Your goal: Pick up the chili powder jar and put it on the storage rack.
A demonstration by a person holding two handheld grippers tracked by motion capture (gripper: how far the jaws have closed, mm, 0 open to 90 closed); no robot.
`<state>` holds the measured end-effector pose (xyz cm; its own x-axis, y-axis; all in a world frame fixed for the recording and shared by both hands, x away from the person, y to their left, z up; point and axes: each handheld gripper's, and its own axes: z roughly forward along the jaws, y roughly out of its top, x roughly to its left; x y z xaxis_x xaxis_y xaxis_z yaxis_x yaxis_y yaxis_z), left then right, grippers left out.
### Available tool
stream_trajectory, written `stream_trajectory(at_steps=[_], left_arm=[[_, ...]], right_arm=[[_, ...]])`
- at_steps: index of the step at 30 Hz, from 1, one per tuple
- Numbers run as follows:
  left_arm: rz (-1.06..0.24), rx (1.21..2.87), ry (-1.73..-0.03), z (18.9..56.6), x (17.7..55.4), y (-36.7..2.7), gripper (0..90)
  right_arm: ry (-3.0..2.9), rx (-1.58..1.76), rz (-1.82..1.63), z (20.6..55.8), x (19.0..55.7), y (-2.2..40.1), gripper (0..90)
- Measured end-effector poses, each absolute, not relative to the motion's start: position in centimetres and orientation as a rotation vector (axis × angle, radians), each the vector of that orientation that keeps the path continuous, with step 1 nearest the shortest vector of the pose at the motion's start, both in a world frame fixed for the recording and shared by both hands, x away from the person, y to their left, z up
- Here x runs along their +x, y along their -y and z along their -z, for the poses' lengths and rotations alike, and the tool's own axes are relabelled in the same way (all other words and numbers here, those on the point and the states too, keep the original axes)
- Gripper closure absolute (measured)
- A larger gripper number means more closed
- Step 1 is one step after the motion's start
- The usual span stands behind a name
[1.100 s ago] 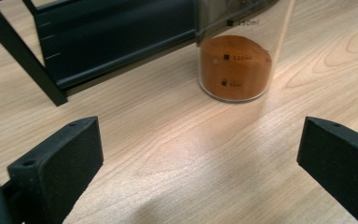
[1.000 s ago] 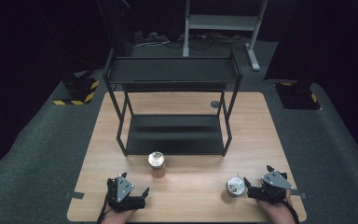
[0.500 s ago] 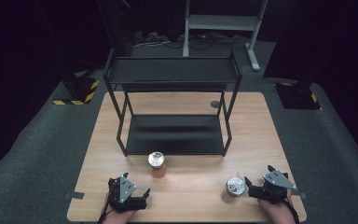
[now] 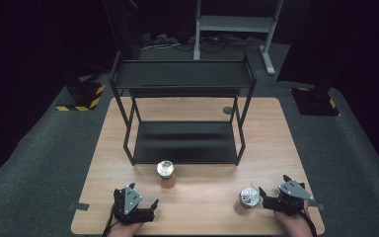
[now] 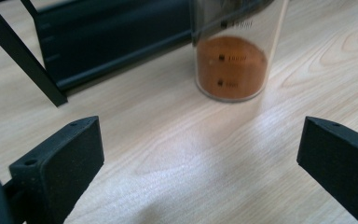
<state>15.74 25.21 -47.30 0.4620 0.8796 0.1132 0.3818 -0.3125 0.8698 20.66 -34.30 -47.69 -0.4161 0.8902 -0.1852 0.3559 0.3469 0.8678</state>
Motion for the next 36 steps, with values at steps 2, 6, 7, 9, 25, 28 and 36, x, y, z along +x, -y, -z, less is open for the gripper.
stream_trajectory(at_steps=[2,6,7,9,25,28,36], left_arm=[[-0.771,1.863,-1.043,47.0,15.4,-25.5,0.7],[-0.778,1.841,-1.020,46.4,14.9,-25.5,0.6],[-0.778,1.838,-1.014,46.3,14.9,-25.6,0.6],[-0.773,1.830,-1.015,46.2,14.9,-25.5,0.6],[-0.750,1.806,-0.968,45.7,15.6,-24.5,0.6],[-0.743,1.790,-0.968,45.8,15.9,-24.4,0.6],[-0.707,1.761,-0.977,46.3,16.9,-24.6,0.5]], right_arm=[[-1.939,1.086,-1.016,47.7,20.7,34.3,0.0],[-1.935,1.094,-1.022,47.7,20.7,34.4,0.0],[-1.934,1.095,-1.022,47.7,20.7,34.4,0.0],[-1.935,1.092,-1.022,47.7,20.7,34.4,0.0],[-1.939,1.101,-1.024,47.6,20.8,34.5,0.0],[-1.940,1.102,-1.021,47.6,20.8,34.4,0.0],[-1.939,1.100,-1.026,47.7,20.8,34.5,0.0]])
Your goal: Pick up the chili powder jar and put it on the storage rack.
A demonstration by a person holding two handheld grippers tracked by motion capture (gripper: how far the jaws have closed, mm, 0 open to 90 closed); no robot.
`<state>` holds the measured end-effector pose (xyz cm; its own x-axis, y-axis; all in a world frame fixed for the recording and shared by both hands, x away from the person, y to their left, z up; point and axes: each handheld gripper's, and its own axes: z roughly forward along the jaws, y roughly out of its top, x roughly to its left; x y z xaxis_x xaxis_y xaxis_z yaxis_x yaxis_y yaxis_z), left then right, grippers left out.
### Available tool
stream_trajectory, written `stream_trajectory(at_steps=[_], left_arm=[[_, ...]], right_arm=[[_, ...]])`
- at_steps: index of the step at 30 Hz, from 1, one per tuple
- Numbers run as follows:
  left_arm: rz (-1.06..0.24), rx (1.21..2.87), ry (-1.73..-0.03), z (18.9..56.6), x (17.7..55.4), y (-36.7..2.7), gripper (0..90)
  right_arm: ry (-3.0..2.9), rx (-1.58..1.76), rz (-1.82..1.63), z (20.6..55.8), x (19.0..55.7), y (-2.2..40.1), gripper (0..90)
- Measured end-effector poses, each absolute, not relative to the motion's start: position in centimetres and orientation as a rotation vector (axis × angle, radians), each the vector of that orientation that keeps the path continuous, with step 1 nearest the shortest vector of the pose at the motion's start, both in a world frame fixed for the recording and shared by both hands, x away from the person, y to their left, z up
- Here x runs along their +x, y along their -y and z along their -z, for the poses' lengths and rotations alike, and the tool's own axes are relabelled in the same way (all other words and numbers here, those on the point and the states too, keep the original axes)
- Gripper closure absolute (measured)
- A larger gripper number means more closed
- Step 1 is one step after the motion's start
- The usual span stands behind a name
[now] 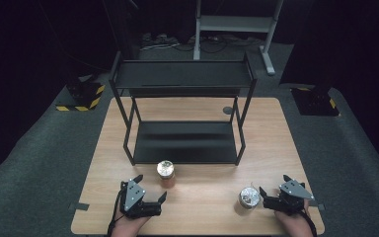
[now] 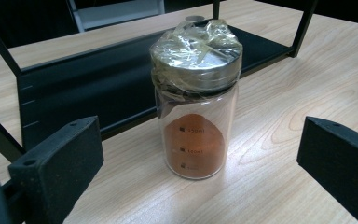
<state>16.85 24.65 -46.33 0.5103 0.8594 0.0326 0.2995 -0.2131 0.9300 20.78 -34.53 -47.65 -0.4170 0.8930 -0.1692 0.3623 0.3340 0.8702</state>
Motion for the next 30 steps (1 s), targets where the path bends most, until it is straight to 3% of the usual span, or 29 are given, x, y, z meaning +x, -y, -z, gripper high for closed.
stream_trajectory(at_steps=[30], left_arm=[[-0.688,1.725,-0.973,46.4,21.1,-23.0,0.4]], right_arm=[[-1.942,1.095,-1.034,47.7,20.8,34.7,0.0]])
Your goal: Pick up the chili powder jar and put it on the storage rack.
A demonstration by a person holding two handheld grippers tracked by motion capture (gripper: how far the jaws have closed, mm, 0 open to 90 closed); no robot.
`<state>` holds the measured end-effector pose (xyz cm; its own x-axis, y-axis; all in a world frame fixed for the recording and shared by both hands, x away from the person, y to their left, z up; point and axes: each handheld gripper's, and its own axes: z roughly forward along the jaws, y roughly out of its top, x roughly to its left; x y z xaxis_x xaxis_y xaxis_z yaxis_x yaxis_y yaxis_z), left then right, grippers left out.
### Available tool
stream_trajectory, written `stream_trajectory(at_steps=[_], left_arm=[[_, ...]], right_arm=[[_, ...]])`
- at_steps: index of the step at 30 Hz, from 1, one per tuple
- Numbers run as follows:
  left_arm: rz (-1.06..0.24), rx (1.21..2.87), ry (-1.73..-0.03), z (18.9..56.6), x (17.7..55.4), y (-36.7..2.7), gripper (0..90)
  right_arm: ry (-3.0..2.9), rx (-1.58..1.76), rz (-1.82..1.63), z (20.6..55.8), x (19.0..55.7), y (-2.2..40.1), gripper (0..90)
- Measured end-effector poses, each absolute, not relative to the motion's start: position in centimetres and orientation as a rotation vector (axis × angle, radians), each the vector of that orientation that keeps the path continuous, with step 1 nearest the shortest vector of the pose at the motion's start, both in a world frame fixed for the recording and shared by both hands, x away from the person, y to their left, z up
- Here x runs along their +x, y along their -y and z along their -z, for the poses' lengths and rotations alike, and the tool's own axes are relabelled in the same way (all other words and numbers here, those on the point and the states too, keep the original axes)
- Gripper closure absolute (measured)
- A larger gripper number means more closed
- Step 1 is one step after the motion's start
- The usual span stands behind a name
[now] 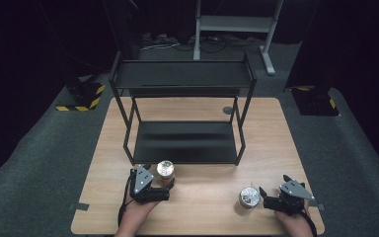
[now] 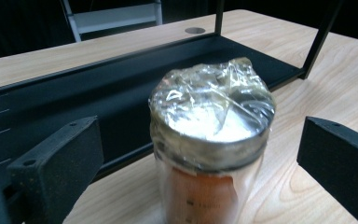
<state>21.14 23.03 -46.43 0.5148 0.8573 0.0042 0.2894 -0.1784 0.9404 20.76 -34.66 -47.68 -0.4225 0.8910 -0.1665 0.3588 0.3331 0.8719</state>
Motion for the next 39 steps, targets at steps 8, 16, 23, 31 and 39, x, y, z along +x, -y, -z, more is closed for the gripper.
stream_trajectory(at_steps=[8,16,23,31,39], left_arm=[[-0.674,1.692,-0.979,47.0,21.9,-22.8,1.1],[-0.700,1.674,-0.958,47.4,21.6,-22.6,13.8],[-0.702,1.669,-0.943,48.0,21.3,-22.7,22.4],[-0.695,1.652,-0.929,48.5,21.3,-22.9,32.8],[-0.718,1.650,-0.936,48.2,21.1,-22.6,34.1]], right_arm=[[-1.947,1.090,-1.031,47.7,20.8,34.6,0.0],[-1.944,1.096,-1.038,47.7,20.8,34.7,0.0],[-1.943,1.095,-1.039,47.7,20.8,34.7,0.0],[-1.944,1.098,-1.042,47.7,20.8,34.8,0.0],[-1.947,1.098,-1.038,47.6,20.8,34.8,0.0]])
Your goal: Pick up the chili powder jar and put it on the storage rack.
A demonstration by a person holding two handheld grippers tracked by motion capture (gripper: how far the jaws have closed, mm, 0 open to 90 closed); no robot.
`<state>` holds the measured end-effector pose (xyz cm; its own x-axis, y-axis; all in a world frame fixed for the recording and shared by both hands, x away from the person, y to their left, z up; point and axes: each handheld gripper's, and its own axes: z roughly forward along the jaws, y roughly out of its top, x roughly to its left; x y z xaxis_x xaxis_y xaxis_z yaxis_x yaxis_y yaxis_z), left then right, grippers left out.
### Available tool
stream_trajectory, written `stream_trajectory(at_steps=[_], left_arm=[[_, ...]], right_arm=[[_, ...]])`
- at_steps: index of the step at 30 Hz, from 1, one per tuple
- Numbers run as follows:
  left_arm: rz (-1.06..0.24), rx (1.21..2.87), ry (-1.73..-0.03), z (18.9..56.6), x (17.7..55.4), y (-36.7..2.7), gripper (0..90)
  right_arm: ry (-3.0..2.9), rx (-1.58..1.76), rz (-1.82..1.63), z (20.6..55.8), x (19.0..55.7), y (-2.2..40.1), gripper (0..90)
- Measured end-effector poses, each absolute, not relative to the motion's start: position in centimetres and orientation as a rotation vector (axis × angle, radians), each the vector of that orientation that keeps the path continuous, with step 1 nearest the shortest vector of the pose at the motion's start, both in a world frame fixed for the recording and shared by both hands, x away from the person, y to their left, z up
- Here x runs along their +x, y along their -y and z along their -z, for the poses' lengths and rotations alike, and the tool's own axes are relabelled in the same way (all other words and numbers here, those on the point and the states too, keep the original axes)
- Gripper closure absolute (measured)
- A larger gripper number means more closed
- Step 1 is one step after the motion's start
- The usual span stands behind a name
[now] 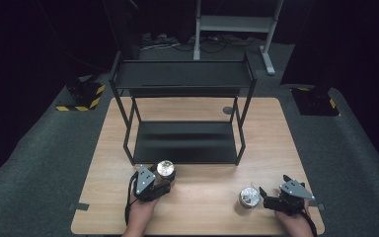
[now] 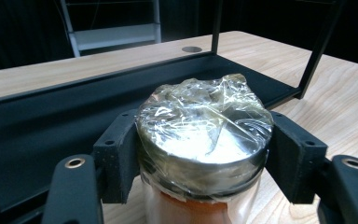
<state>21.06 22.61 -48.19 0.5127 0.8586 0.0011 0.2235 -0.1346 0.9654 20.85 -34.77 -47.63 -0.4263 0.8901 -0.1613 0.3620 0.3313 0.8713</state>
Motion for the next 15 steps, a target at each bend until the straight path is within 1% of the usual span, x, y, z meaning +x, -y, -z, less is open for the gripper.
stream_trajectory(at_steps=[15], left_arm=[[-0.725,1.591,-0.913,45.7,20.2,-23.5,34.2]], right_arm=[[-1.948,1.099,-1.036,47.6,20.9,34.8,0.0]])
